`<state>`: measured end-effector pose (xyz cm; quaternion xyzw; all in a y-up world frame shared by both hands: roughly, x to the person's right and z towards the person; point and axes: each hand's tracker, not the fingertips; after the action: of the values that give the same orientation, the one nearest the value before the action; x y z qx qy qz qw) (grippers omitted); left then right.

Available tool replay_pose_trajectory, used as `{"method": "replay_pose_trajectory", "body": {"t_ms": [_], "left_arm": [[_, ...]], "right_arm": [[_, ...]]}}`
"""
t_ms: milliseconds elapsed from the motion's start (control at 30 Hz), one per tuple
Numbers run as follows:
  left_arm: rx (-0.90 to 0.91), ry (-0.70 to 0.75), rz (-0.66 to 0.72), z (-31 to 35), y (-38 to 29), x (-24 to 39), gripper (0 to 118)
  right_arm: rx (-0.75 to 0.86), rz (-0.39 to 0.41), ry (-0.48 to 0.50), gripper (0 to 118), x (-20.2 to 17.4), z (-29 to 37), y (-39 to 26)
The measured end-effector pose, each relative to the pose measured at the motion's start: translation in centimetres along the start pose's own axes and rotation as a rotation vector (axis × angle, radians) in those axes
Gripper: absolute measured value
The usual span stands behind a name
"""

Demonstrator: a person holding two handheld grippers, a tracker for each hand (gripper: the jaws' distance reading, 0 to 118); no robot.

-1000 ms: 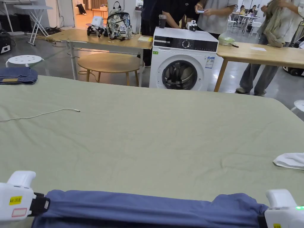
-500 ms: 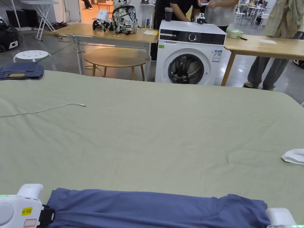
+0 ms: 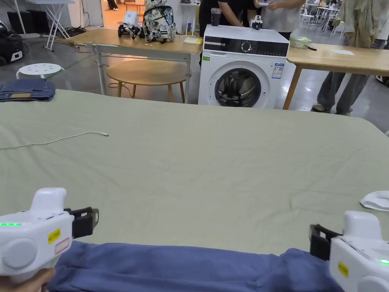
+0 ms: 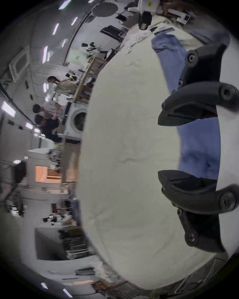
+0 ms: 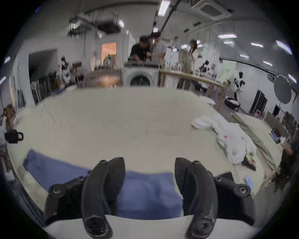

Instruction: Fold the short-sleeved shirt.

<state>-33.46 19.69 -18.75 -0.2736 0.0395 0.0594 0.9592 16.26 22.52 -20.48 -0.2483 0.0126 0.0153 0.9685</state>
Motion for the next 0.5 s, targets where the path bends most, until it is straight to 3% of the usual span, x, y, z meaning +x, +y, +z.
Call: {"method": "replay_pose_trajectory", "body": {"t_ms": [67,100,233,300,500], "left_arm": [[0.088,0.015,-0.022,0.1,0.4,1.6,47],[0.157,0.011,-0.034,0.6,0.7,3.0,36],[0.303,0.024,-0.076,1.4,1.6,5.6,8],[0.381,0.034,-0.098,2.1,1.8,6.6,0],[0.452,0.029,-0.134,3.2,2.5,7.4,0]], "right_arm": [[0.096,-0.017,0.009,37,-1.8,-0.3,0.3],[0.141,-0.023,0.021,26,-2.9,-0.2,0.5],[0.275,-0.040,0.060,3,-5.7,-0.3,1.4],[0.340,-0.044,0.047,0,-6.5,-0.2,1.7],[0.411,-0.032,0.009,0,-8.0,0.2,2.3]]}}
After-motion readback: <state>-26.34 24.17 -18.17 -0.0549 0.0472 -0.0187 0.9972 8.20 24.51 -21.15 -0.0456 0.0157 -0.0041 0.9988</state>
